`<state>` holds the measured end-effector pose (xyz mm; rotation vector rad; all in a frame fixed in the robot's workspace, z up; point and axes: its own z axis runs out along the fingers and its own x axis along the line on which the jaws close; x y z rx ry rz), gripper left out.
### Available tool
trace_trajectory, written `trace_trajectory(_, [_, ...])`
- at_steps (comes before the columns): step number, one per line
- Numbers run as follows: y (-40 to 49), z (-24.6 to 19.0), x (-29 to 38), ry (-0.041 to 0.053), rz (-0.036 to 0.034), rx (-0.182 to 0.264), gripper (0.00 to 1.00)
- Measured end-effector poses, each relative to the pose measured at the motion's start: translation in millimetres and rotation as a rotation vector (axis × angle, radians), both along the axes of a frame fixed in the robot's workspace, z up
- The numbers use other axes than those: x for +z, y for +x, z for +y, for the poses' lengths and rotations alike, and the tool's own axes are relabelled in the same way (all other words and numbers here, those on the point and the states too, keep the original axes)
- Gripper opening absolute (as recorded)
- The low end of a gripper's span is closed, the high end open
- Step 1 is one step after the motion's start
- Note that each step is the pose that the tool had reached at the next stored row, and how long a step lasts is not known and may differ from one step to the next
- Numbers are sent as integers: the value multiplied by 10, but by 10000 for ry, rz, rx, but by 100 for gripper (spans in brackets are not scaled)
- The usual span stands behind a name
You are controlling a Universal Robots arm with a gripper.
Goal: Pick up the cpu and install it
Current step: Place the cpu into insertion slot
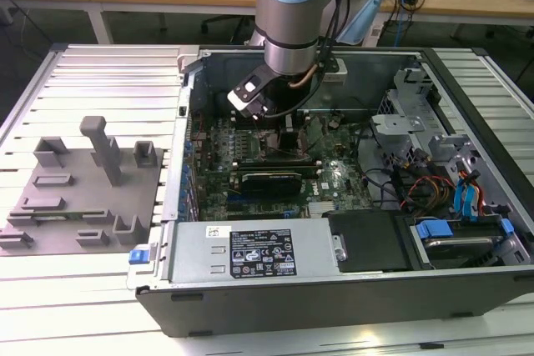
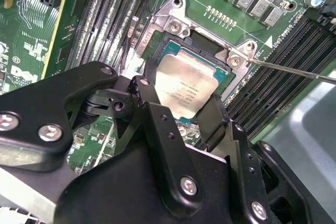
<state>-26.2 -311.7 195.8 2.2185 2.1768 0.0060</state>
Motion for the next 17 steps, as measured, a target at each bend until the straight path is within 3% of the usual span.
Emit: trace_trajectory(17, [8,-5,0,-1,0,4,55])
